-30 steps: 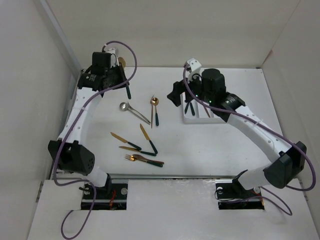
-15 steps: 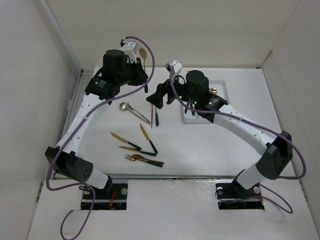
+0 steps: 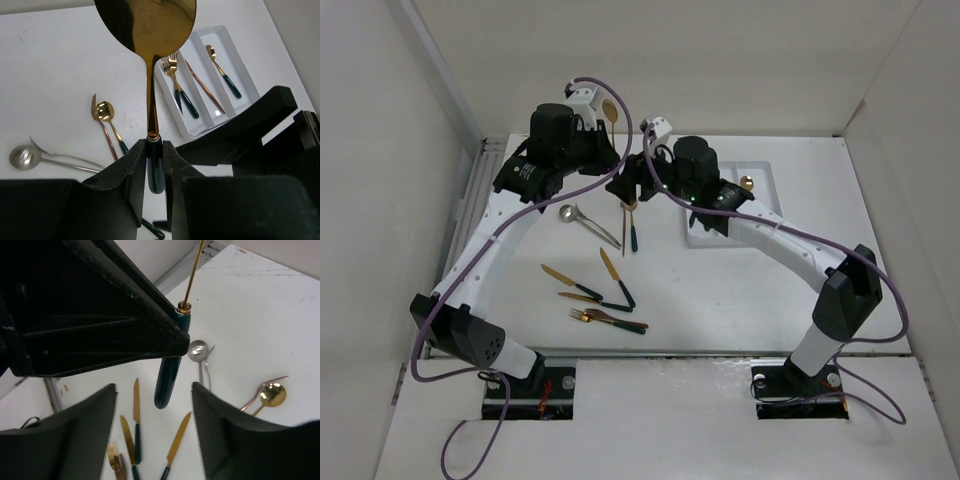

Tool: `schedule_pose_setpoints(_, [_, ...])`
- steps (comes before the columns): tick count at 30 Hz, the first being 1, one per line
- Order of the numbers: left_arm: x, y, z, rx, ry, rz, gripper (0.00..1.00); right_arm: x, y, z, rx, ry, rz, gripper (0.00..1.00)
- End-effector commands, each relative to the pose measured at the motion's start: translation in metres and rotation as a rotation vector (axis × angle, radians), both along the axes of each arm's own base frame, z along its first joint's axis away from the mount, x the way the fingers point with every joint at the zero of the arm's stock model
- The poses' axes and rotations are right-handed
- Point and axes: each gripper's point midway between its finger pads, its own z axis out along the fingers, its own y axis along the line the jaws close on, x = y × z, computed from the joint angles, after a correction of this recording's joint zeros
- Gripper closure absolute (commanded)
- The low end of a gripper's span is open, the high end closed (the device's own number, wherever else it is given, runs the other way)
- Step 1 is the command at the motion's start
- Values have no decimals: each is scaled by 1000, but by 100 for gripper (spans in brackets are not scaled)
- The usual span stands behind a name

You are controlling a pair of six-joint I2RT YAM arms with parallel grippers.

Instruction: Sort the eating utensils into containers

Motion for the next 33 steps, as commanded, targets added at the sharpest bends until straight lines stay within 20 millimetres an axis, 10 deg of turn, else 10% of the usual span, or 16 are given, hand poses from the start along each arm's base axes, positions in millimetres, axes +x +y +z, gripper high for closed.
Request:
schedule_pose_setpoints(1, [-9,2,30,-52,-72,6,100,9,7,37,85,-66,-18,40])
schedule_pose_setpoints(12, [-10,-2,19,-63,-33,-4,100,24,11,33,111,-24,-11,100])
schedule_pose_setpoints(14, [-11,-4,7,-57,-7,-16,78,28,7,31,112,-23,-14,100])
schedule_pose_setpoints(17, [-13,-3,9,-54,-21,-20,15,34,-15,32,123,-4,-42,100])
schedule_pose_setpoints(19, [-11,-1,4,-44,-15,-4,0,50,-46,17,110,29,-100,100])
schedule_pose_setpoints(25, [6,37,5,-11,-44,134,0,93,-189,-60,-64,210,-410,100])
schedule_pose_setpoints(33, [3,74,-17,61,-44,237,0,88,-320,-157,-400,461,-638,100])
